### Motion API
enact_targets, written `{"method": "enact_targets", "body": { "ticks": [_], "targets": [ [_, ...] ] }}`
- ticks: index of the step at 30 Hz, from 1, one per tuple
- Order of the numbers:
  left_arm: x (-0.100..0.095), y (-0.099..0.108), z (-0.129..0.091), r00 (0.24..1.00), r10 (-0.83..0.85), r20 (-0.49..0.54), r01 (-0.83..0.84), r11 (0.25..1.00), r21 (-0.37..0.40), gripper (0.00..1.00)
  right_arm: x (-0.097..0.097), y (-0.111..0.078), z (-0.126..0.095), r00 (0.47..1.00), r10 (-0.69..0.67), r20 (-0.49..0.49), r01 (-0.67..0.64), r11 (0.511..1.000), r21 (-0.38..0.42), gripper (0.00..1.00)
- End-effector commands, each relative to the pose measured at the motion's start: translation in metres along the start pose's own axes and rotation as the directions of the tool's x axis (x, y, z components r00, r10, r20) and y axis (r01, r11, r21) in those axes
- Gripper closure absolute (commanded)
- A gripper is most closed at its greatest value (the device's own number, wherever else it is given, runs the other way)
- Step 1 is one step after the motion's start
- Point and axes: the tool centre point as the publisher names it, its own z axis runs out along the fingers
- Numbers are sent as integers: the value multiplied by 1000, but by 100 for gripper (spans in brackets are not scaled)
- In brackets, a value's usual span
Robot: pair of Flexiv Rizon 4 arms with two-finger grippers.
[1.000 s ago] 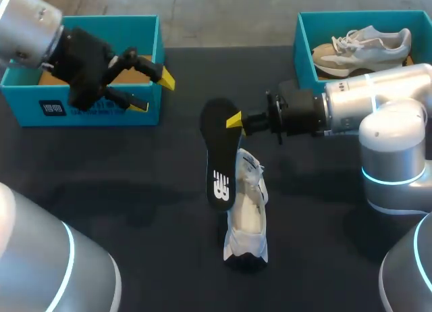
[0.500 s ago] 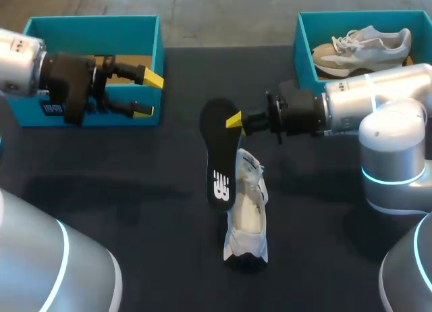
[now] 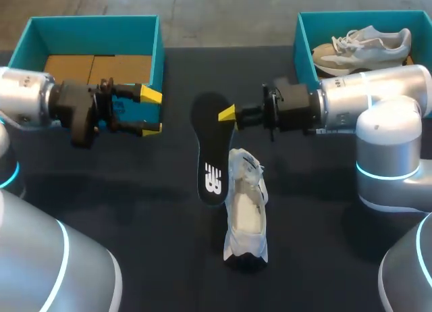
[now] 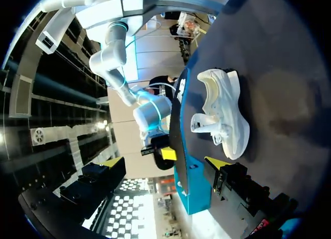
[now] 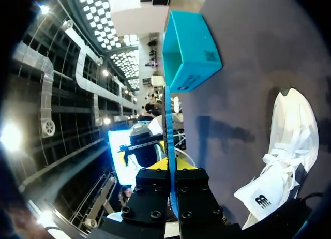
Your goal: Take the shoe out of the shoebox, open the shoe tongue, remove and reinsert the insole, then place the shoe into the shoebox
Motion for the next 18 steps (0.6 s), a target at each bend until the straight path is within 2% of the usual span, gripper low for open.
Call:
{"method": "enact_targets", "body": {
  "ticks": [1, 7, 11, 18],
  "targets": [
    [10, 5, 20, 996, -1, 86, 0, 1000, 6, 0, 5, -4, 6, 1000, 6, -1, -6, 1000, -9, 100],
    [11, 4, 37, 990, 6, 138, -6, 1000, -1, 0, 9, -8, 11, 1000, 7, 2, -7, 1000, -14, 100],
    [6, 2, 40, 989, 12, 149, -6, 999, -45, 0, 10, -10, 14, 1000, 16, -11, -16, 999, -30, 100],
    [6, 2, 40, 989, 12, 149, -6, 999, -45, 0, 10, -11, 14, 1000, 18, -13, -18, 999, -40, 100]
  ]
}}
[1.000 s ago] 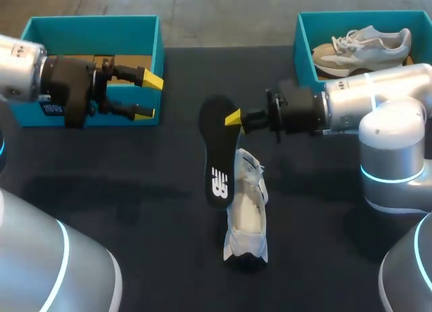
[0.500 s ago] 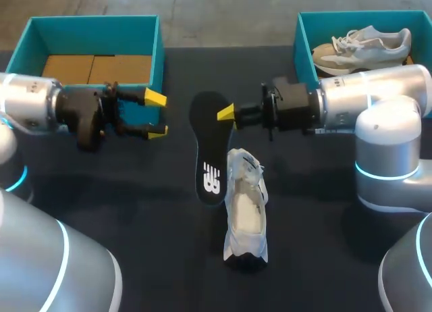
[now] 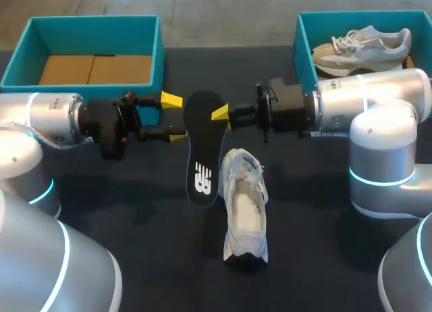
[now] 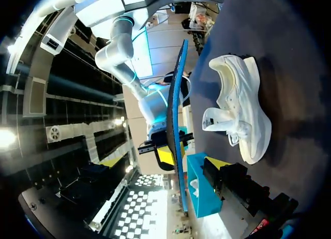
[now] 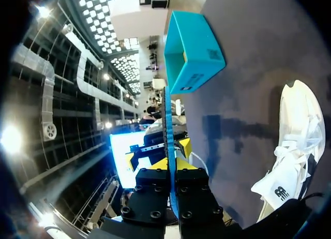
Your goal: Take the shoe out of the shoebox, open the shoe tongue, remove and reinsert the insole, then place the shoe into the shoebox
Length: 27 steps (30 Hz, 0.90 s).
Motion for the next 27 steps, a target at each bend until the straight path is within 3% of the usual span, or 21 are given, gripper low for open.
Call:
{"method": "enact_targets", "body": {
  "ticks": [1, 20, 21, 25, 27],
  "targets": [
    [-1, -3, 0, 1000, 2, -2, -2, 1000, -6, 0, 0, -2, 3, 1000, 1, 1, -1, 1000, -6, 100],
    [10, -5, 17, 998, -50, 49, 54, 995, -85, 0, 0, -4, 10, 1000, 13, 13, -12, 999, -47, 100],
    [10, -4, 19, 998, -47, 49, 51, 995, -88, 9, 0, -4, 11, 1000, 11, 8, -11, 999, -43, 100],
    [9, -2, 22, 998, -41, 48, 46, 994, -95, 28, 1, -5, 14, 1000, 10, 4, -10, 999, -35, 100],
    [10, -1, 23, 998, -41, 45, 45, 994, -101, 47, 1, -5, 15, 1000, 11, 2, -11, 999, -30, 100]
  ]
}}
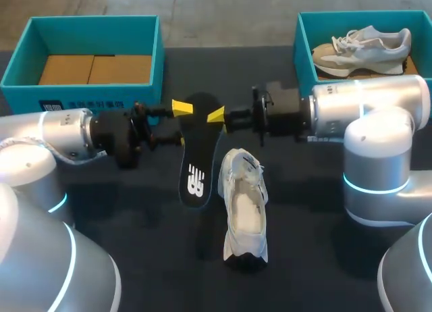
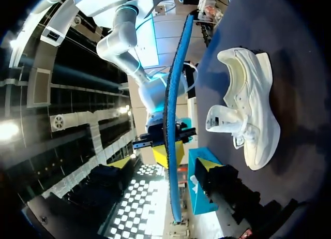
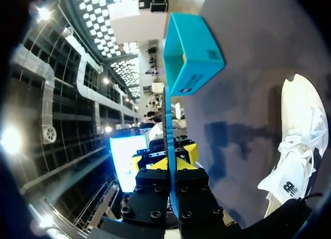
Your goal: Take the shoe out of the shoebox, open the shoe tongue, remove and reinsert the insole, then place the shoe into the shoebox
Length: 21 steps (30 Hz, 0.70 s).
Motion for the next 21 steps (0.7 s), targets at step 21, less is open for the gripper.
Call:
{"method": "enact_targets", "body": {
  "ticks": [21],
  "targets": [
    [6, 4, 2, 1000, -8, -23, 7, 1000, -29, 74, -2, 2, -2, 1000, -1, 7, 1, 1000, -3, 100]
  ]
}}
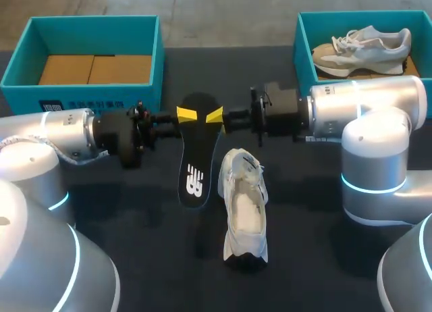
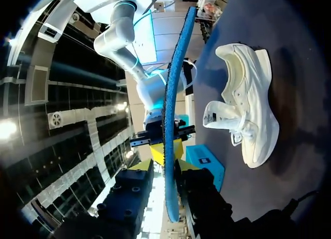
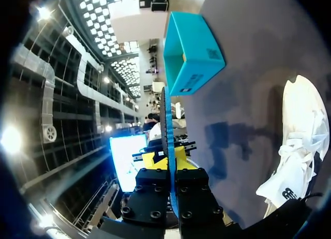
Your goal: Take the shoe out of the shoebox, open the shoe tongue, remove and reinsert the insole, then place the shoe into the shoebox
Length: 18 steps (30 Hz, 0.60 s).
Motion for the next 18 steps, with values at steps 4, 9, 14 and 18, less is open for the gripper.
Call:
{"method": "enact_targets", "body": {
  "ticks": [4, 9, 14, 18],
  "targets": [
    [2, -1, -1, 1000, -5, -8, 5, 1000, -4, 74, 2, -2, -6, 1000, 0, 8, 0, 1000, -7, 100],
    [4, 0, -1, 1000, -7, -19, 6, 1000, -9, 76, 2, -2, -7, 1000, 1, 10, -1, 1000, -6, 100],
    [7, 2, 2, 1000, -13, -24, 12, 1000, -8, 85, 1, -1, -5, 1000, 5, 11, -6, 1000, 8, 100],
    [9, 2, 4, 999, -19, -26, 19, 1000, -2, 84, 1, -1, -4, 1000, 9, 12, -9, 1000, 15, 100]
  ]
}}
